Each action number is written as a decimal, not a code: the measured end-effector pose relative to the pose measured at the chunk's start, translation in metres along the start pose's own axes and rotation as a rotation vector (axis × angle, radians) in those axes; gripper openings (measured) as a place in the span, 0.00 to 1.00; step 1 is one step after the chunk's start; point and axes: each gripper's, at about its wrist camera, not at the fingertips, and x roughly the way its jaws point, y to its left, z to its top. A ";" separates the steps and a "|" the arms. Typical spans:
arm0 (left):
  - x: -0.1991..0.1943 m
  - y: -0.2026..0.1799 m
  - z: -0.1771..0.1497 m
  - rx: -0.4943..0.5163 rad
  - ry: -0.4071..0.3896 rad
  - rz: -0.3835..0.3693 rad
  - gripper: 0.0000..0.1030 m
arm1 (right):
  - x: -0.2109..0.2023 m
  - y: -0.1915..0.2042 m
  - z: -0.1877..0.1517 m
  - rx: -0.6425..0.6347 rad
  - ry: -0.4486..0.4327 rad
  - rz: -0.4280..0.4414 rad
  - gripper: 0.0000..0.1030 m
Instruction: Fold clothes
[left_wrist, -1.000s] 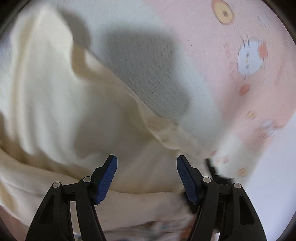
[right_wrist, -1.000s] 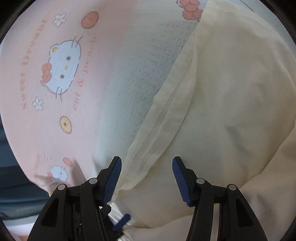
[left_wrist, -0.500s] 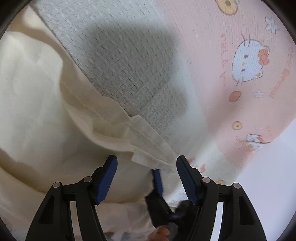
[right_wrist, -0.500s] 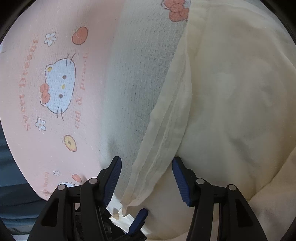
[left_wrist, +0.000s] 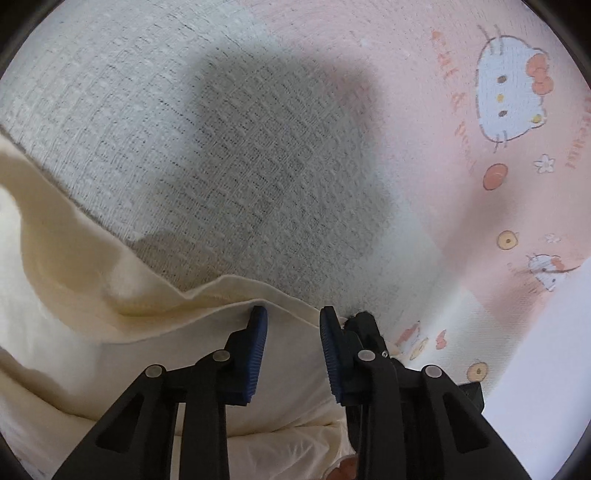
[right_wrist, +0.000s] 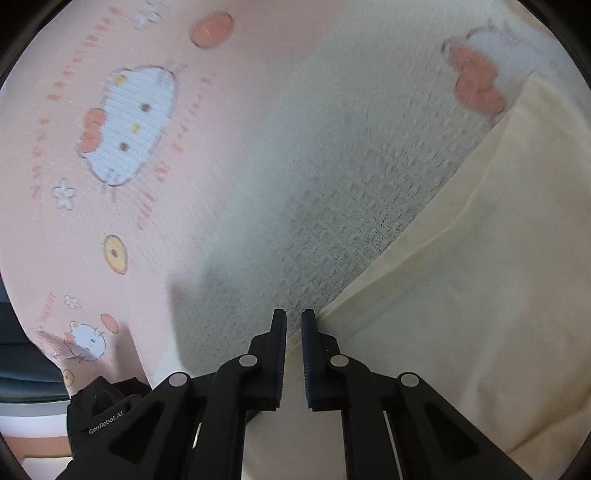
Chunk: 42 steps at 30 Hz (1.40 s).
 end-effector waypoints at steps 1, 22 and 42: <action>-0.001 -0.001 0.001 0.002 0.004 0.006 0.26 | 0.000 0.000 0.001 -0.015 0.005 -0.003 0.05; -0.065 0.007 -0.027 0.354 -0.310 0.222 0.79 | -0.144 -0.013 -0.017 -0.213 -0.134 -0.042 0.69; -0.129 0.134 -0.044 0.512 -0.430 0.603 0.79 | -0.140 0.043 -0.128 -0.552 -0.066 -0.082 0.72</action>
